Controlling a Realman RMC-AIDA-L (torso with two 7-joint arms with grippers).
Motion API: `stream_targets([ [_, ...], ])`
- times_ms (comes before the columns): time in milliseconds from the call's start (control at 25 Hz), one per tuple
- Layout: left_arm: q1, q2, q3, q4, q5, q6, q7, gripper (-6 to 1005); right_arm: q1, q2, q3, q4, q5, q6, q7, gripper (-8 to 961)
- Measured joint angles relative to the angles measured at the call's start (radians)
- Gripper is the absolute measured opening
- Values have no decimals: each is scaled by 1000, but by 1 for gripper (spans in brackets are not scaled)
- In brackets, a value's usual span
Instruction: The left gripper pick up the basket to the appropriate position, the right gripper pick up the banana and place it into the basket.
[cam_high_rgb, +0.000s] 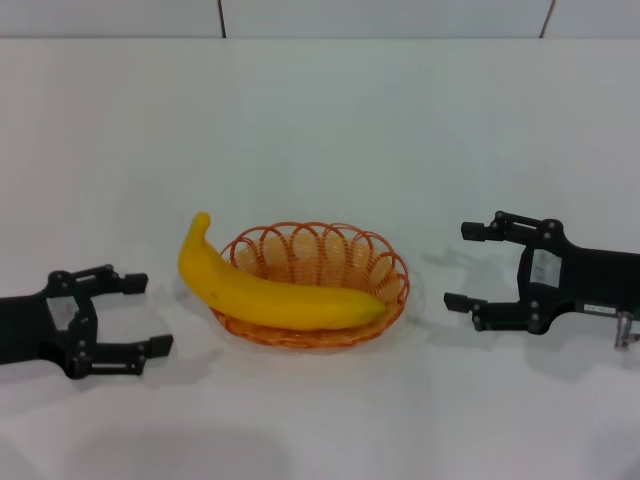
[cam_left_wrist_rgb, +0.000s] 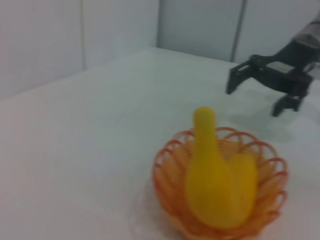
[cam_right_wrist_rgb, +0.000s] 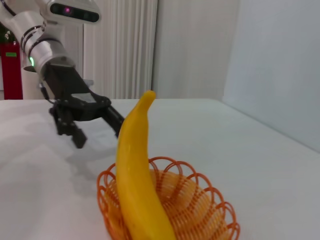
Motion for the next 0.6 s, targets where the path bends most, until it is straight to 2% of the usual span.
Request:
stream_targets([
  [160, 7, -14, -57, -5, -1, -44, 75, 908, 1, 0, -1, 22, -5, 19, -14, 842],
  [360, 8, -44, -90, -8, 5, -73, 157, 908, 2, 0, -3, 62, -7, 54, -57, 892],
  [600, 8, -45, -90, -8, 6, -67, 166, 908, 1, 0, -2, 70, -6, 49, -69, 892],
])
